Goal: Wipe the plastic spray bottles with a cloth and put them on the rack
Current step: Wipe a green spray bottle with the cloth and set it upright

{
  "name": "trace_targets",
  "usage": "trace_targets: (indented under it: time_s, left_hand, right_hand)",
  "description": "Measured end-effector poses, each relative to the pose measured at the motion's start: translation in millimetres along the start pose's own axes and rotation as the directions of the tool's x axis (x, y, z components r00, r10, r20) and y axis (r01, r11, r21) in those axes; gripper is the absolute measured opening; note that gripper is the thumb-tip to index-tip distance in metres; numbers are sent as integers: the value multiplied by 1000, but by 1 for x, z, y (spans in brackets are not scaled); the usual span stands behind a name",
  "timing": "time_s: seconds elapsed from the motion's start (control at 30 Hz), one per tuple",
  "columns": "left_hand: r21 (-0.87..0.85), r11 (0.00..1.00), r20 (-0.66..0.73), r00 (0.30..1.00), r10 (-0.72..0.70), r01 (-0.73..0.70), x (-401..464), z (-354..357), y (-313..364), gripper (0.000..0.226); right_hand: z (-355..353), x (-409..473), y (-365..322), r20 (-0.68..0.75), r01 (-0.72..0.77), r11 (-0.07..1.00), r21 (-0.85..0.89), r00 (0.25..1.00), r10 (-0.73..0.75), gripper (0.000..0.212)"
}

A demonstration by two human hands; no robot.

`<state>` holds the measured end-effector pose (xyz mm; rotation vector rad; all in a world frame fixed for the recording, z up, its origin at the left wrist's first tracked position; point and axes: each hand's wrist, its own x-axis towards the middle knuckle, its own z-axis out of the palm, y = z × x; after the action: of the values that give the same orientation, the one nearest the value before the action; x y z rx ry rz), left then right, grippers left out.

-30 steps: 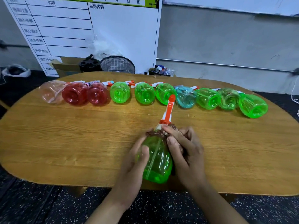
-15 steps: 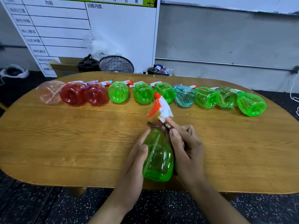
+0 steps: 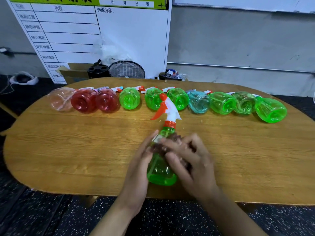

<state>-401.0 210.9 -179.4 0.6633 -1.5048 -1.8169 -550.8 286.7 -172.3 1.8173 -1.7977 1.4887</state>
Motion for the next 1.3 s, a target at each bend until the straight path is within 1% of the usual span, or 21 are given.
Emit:
trace_targets:
  time_s: [0.07, 0.13, 0.2, 0.3, 0.33, 0.4, 0.47, 0.53, 0.6, 0.63, 0.7, 0.77, 0.83, 0.93, 0.97, 1.03, 1.1, 1.17, 1.2, 1.27, 1.3]
  left_hand:
    - [6, 1000, 3, 1000, -11, 11, -1, 2, -3, 46]
    - [0, 1000, 0, 1000, -14, 14, -1, 4, -3, 44]
    - [-50, 999, -7, 1000, -22, 21, 1, 2, -1, 43]
    - [-114, 993, -47, 999, -14, 8, 7, -5, 3, 43]
    - [-114, 994, -63, 998, -1, -6, 7, -7, 4, 43]
    - [-101, 995, -63, 998, 11, -17, 7, -8, 6, 44]
    - [-84, 996, -41, 999, 11, -15, 5, -5, 5, 45]
    - [-34, 999, -11, 1000, 5, -6, 4, -2, 2, 48]
    - [-7, 1000, 20, 1000, -16, 16, 3, 0, -1, 50]
    - [-2, 1000, 24, 999, -26, 26, 2, 1, -2, 49]
    - [-16, 999, 23, 999, -39, 39, 2, 0, -4, 48]
    - [-62, 998, -3, 1000, -30, 29, 3, -3, -5, 44]
    - [-102, 995, -36, 999, -23, 19, 5, -7, -2, 41]
    - [-201, 980, -70, 997, -27, 12, 7, -11, 5, 41]
    - [-225, 974, -80, 996, -29, 11, 7, -12, 6, 41]
    - [-242, 970, -75, 997, -28, 9, 7, -11, 8, 43]
    - [-200, 980, -58, 998, -21, 9, 5, -8, 8, 40]
    - [-105, 994, -37, 999, -15, 11, 3, -5, 6, 41]
    - [-74, 997, -21, 999, -24, 23, 2, -2, 6, 43]
    - [-42, 998, 24, 999, -44, 45, -2, 0, 4, 54]
    - [-33, 999, 48, 998, -40, 41, -3, 0, 3, 63]
  right_hand:
    - [-4, 7, 8, -59, -154, 988, 31, 986, 156, 32]
    - [-4, 7, 9, -50, -173, 984, 32, 983, 174, 32]
    - [0, 0, 1, 22, -90, 996, 19, 996, 89, 34]
    - [9, -16, -14, 154, 159, 986, -46, 977, -150, 32]
    - [12, -19, -15, 166, 229, 970, -77, 963, -214, 31]
    - [13, -18, -15, 136, 273, 957, -98, 956, -259, 30]
    - [12, -13, -11, 72, 198, 979, -54, 978, -194, 30]
    - [7, -5, -4, -3, 26, 1000, 9, 1000, -26, 31]
    - [2, 4, 4, -67, -133, 990, 36, 989, 135, 31]
    - [2, 6, 5, -88, -175, 984, 40, 980, 178, 31]
    - [3, 5, 4, -100, -186, 982, 27, 977, 188, 33]
    - [6, -2, -4, -59, -120, 993, 11, 991, 120, 33]
    - [11, -12, -13, 27, 22, 1000, -18, 999, -21, 33]
    - [21, -21, -21, 120, 251, 963, -94, 964, -239, 32]
    - [23, -20, -22, 122, 290, 950, -120, 953, -275, 32]
    - [22, -16, -21, 103, 305, 944, -129, 951, -293, 31]
    - [17, -11, -17, 60, 226, 971, -80, 973, -222, 31]
    - [11, -5, -11, -13, 61, 998, -16, 998, -61, 29]
    - [9, -1, -7, -54, -31, 999, 11, 998, 32, 29]
    - [4, 5, 0, -95, -174, 982, 71, 979, 180, 29]
    - [2, 7, 2, -91, -207, 974, 93, 972, 216, 29]
